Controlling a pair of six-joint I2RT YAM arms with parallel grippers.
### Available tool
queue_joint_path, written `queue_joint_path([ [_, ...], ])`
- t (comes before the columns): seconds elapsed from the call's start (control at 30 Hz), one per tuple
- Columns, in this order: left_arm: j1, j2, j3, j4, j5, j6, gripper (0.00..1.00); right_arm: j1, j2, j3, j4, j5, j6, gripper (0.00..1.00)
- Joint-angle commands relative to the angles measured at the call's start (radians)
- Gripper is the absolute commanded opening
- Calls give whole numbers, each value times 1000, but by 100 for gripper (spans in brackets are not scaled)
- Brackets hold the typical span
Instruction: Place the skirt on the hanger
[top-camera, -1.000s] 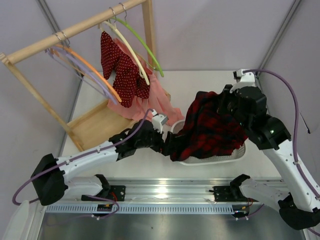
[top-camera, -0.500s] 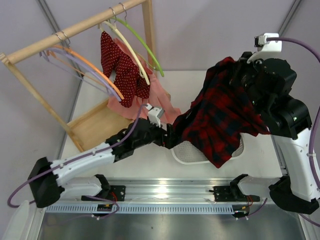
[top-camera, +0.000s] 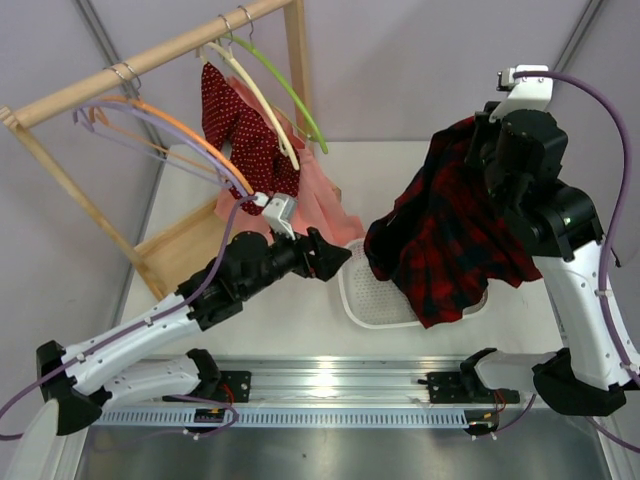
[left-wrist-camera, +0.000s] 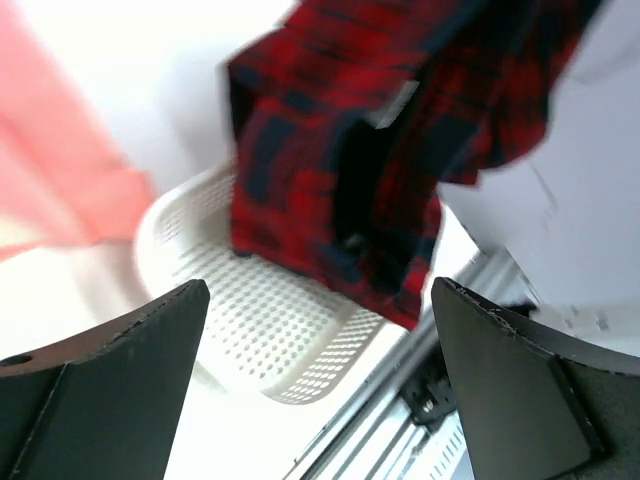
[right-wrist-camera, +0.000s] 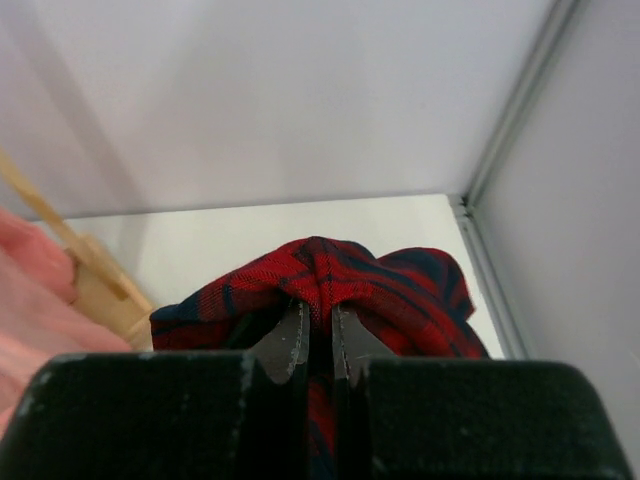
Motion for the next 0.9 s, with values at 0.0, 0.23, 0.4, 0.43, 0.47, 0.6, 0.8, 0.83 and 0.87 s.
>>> queue_joint_path([
  [0.0, -6, -59, -21, -104, -203, -104, 98, -68, -3, 60, 68, 26, 12, 0],
  [0.23, -7, 25, -136, -49, -120, -139, 90, -107, 52, 236, 30, -99, -3, 0],
  [0.4, -39, 215, -61, -10, -36, -92, 87, -101, 78, 325, 1, -153, 9, 0],
  [0.43, -53, 268, -49, -18, -36, -86, 87, -99, 93, 346, -14, -159, 11, 0],
  [0.47, -59, 295, -28, -27, -40, -90, 86, -98, 101, 371, -22, -167, 20, 0],
  [0.6, -76, 404, 18, -62, -109, -136, 82, -81, 118, 438, -21, -233, 27, 0],
  [0.8, -107, 559, 112, -61, -138, -196, 70, -58, 112, 455, 11, -309, 43, 0],
  [0.83, -113, 577, 124, -56, -138, -196, 69, -58, 113, 455, 16, -314, 43, 0],
  [0.87, -118, 595, 132, -52, -138, -196, 67, -58, 113, 463, 21, -320, 43, 0],
])
